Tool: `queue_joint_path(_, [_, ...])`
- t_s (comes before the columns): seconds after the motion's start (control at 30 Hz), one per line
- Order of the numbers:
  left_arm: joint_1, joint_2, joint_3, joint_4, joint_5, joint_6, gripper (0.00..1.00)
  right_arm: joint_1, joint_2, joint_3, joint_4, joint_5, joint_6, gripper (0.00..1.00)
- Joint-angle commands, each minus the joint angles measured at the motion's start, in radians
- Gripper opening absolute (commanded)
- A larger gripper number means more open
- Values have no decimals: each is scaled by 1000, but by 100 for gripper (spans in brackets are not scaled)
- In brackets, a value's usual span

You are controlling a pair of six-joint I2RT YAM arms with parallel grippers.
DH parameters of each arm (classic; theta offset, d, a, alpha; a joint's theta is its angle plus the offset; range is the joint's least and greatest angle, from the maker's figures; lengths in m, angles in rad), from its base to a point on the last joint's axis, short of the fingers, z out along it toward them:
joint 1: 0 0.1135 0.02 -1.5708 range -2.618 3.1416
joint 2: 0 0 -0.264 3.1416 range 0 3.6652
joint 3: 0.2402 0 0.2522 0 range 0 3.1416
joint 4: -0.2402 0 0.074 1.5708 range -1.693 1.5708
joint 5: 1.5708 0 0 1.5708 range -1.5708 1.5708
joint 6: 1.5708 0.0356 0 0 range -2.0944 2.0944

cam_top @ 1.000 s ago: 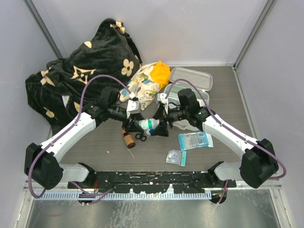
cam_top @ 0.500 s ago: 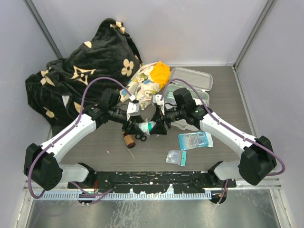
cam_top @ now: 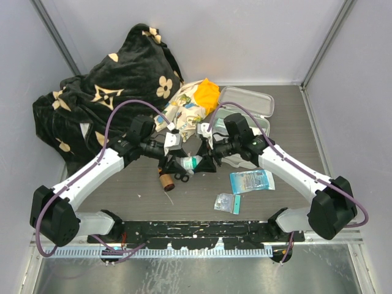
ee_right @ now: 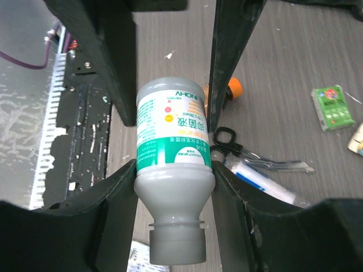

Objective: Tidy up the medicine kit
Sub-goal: Pick up the pill bottle at the center of the board, then place the pill bottle in the medicine box.

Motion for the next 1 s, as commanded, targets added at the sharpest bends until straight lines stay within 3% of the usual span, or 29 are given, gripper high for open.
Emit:
queue_joint_path(0.0, [29, -54, 1, 86, 16, -82, 67, -65, -78, -16, 1, 53, -54, 33])
queue_joint_path(0.13, [74, -58, 0, 140, 16, -163, 92, -151, -117, -47, -14, 54, -86, 30])
queue_joint_path(0.2, [100, -64, -2, 174, 16, -204, 99, -206, -130, -59, -26, 52, -107, 29])
queue_joint_path(0.5, [151, -81, -2, 214, -107, -264, 98, -427, -70, 5, -106, 87, -211, 29])
queue_joint_path(0.8, [153, -99, -14, 216, -143, -249, 98, -439, 68, 46, 1, 260, -199, 29])
queue_joint_path(0.97, [154, -104, -21, 210, -136, -235, 98, -436, 189, 69, 93, 279, -148, 29])
